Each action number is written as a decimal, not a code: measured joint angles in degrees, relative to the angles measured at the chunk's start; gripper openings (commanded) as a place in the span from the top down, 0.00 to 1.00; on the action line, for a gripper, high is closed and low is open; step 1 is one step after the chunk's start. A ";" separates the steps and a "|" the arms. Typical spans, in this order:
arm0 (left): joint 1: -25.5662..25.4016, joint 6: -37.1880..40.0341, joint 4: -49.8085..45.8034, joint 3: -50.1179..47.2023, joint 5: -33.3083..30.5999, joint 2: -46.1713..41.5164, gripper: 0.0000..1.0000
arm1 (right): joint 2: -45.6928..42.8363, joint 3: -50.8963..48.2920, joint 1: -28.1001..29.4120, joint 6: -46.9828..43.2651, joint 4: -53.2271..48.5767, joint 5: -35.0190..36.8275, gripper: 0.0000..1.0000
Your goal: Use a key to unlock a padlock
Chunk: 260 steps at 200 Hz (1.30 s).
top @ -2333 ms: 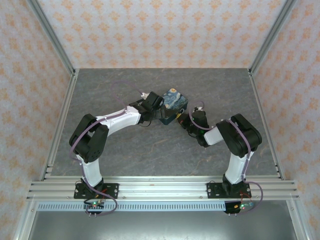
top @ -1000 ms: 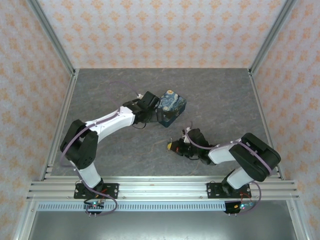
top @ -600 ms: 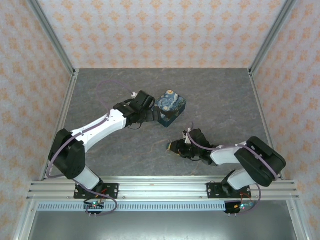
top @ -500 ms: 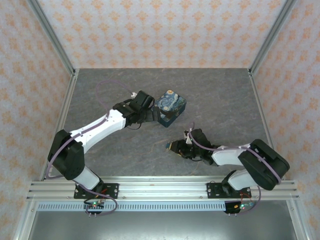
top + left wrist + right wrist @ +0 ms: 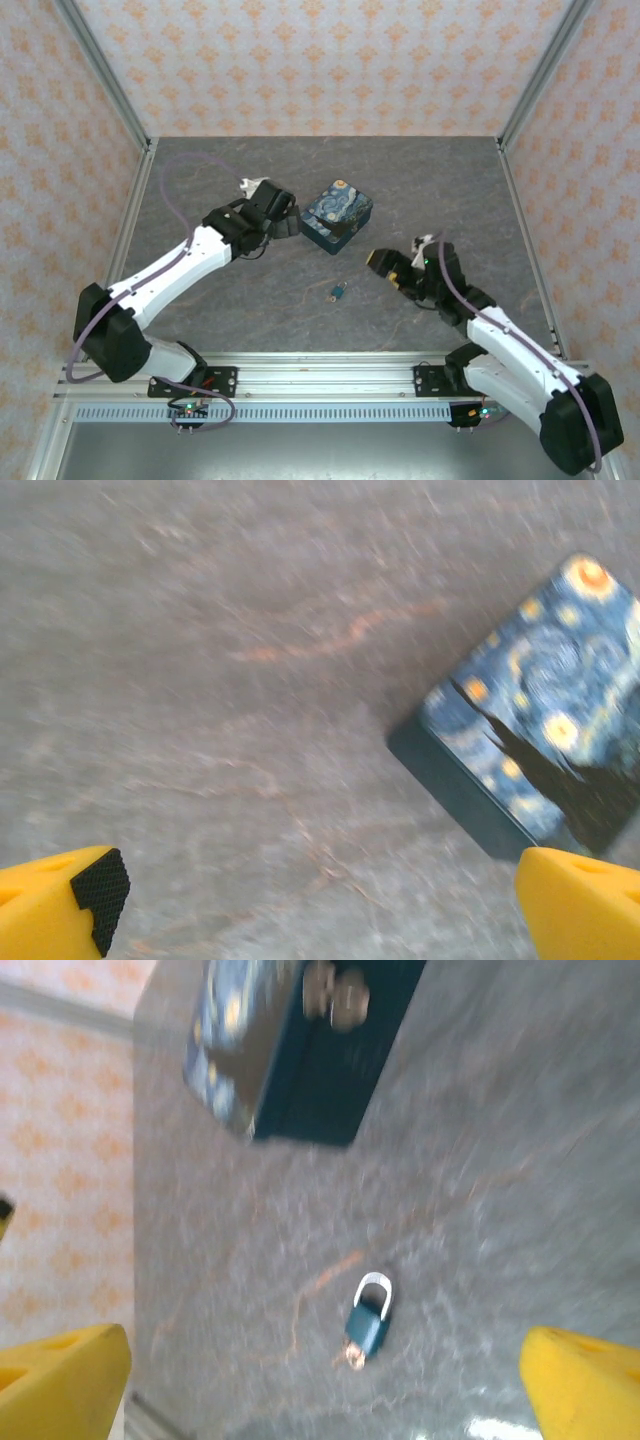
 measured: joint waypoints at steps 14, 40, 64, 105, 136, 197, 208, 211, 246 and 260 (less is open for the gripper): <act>0.46 1.90 1.33 -2.64 -5.73 -3.34 0.00 | 0.02 4.72 -3.56 -2.36 -4.59 3.63 0.01; 1.07 7.56 7.67 -11.04 -17.03 -11.23 0.00 | 2.12 11.80 -8.63 -7.23 -10.19 13.68 0.01; 4.11 12.48 15.04 -19.15 -23.28 -17.31 0.00 | 6.80 14.71 -12.74 -12.41 -10.45 23.69 0.01; 12.09 20.76 26.91 -29.09 -24.61 -19.47 0.00 | 14.56 10.67 -15.37 -21.79 -1.70 40.89 0.01; 15.32 26.08 37.18 -37.03 -23.80 -17.62 0.00 | 19.04 5.81 -15.37 -27.78 9.46 48.52 0.01; 21.90 29.92 58.73 -45.40 -19.04 -9.27 0.00 | 29.29 0.94 -15.37 -36.79 33.11 51.69 0.01; 22.34 31.01 62.86 -45.42 -17.79 -6.19 0.00 | 31.30 -0.46 -15.50 -38.51 37.77 51.17 0.01; 22.47 31.15 63.73 -45.42 -17.51 -5.53 0.00 | 31.69 -0.87 -15.52 -38.84 38.73 50.97 0.01; 25.42 33.59 75.25 -45.64 -9.97 2.27 0.00 | 40.09 -7.19 -16.65 -42.88 54.93 45.72 0.01; 26.97 34.21 77.72 -45.55 -5.38 5.44 0.00 | 40.70 -6.91 -16.94 -43.89 53.64 42.82 0.01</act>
